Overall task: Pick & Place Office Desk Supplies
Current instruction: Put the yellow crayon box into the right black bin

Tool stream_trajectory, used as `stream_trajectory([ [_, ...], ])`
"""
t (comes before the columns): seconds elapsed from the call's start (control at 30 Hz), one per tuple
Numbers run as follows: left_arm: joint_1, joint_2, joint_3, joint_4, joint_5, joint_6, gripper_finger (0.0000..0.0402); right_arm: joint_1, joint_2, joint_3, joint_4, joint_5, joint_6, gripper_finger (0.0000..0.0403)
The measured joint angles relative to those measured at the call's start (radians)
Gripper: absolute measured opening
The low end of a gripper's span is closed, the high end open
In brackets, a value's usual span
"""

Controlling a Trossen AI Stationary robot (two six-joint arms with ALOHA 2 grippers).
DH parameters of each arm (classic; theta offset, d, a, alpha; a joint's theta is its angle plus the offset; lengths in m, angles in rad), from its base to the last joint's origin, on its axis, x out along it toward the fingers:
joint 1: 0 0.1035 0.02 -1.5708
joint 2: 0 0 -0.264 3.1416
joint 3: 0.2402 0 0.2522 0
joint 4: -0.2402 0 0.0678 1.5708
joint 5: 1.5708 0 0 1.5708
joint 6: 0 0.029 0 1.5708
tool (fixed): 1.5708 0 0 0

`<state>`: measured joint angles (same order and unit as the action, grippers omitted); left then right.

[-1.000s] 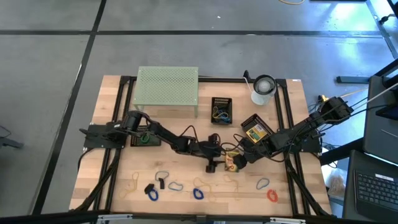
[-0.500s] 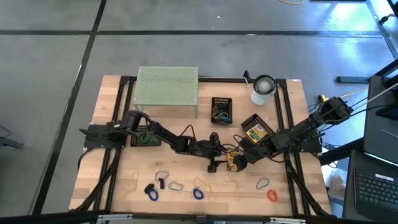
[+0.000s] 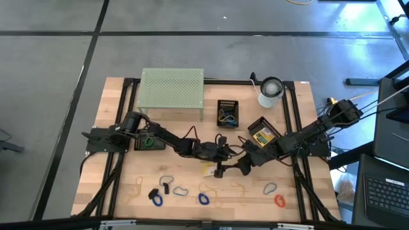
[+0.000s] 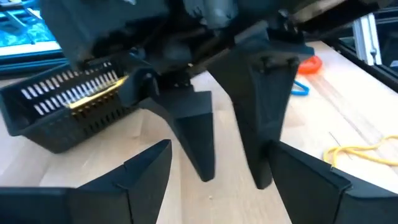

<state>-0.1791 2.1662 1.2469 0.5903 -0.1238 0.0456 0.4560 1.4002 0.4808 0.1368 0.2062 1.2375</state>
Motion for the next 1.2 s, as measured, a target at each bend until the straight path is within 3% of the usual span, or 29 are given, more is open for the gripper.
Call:
stream_trajectory([
  [0.27, -0.003, -0.047, -0.003, -0.115, -0.020, 0.019, 0.0262, -0.023, -0.002, 0.003, -0.012, -0.009, 0.000, 0.0242],
  [0.47, -0.009, -0.177, -0.002, -0.525, -0.066, -0.001, 0.0262, -0.025, -0.002, 0.003, -0.010, -0.016, -0.015, 0.0242],
  [0.73, -0.053, -0.286, -0.002, -1.165, -0.069, -0.177, 0.0262, -0.025, -0.002, 0.002, -0.015, -0.015, -0.027, 0.0242],
  [0.87, -0.079, -0.307, -0.002, -1.374, -0.068, -0.253, 0.0262, -0.025, -0.002, 0.001, -0.009, -0.012, -0.030, 0.0242],
  [1.2, -0.068, -0.307, -0.046, -1.399, -0.016, -0.347, 0.0246, -0.025, -0.002, 0.000, -0.002, -0.012, -0.027, 0.0242],
])
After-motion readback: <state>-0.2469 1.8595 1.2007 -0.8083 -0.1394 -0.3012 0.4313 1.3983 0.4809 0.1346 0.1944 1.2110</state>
